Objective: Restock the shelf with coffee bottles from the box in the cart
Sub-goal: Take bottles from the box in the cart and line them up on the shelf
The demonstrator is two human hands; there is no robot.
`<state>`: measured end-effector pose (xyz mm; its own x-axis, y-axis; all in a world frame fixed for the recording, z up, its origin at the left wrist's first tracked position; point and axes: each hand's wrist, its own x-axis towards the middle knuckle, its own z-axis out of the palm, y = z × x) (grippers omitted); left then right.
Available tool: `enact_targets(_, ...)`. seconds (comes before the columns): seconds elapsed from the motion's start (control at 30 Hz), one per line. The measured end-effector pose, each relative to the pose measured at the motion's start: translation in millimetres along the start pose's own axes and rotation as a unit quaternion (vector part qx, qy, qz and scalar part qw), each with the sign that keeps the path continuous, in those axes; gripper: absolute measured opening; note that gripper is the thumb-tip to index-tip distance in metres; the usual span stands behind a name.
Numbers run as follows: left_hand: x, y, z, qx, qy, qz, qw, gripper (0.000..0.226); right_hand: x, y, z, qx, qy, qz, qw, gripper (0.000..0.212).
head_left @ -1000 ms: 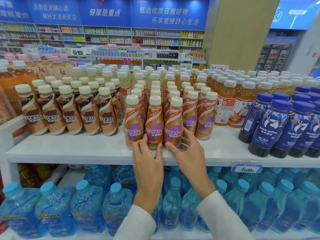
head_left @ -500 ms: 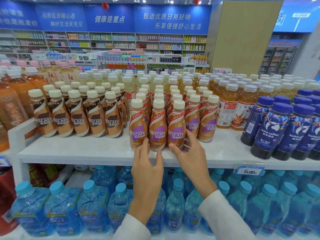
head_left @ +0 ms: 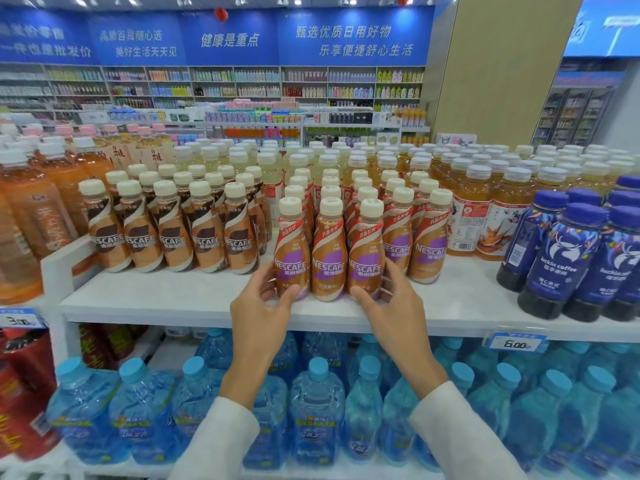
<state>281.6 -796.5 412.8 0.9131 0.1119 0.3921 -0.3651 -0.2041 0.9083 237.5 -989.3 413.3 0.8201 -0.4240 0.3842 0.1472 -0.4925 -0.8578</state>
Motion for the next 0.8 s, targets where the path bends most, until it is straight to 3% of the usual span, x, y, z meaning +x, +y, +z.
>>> enact_targets(0.8,-3.1,0.4,1.6,0.022,0.007,-0.007,1.000,0.059,1.6,-2.1,-6.1,0.009,-0.027,0.005,1.000,0.065)
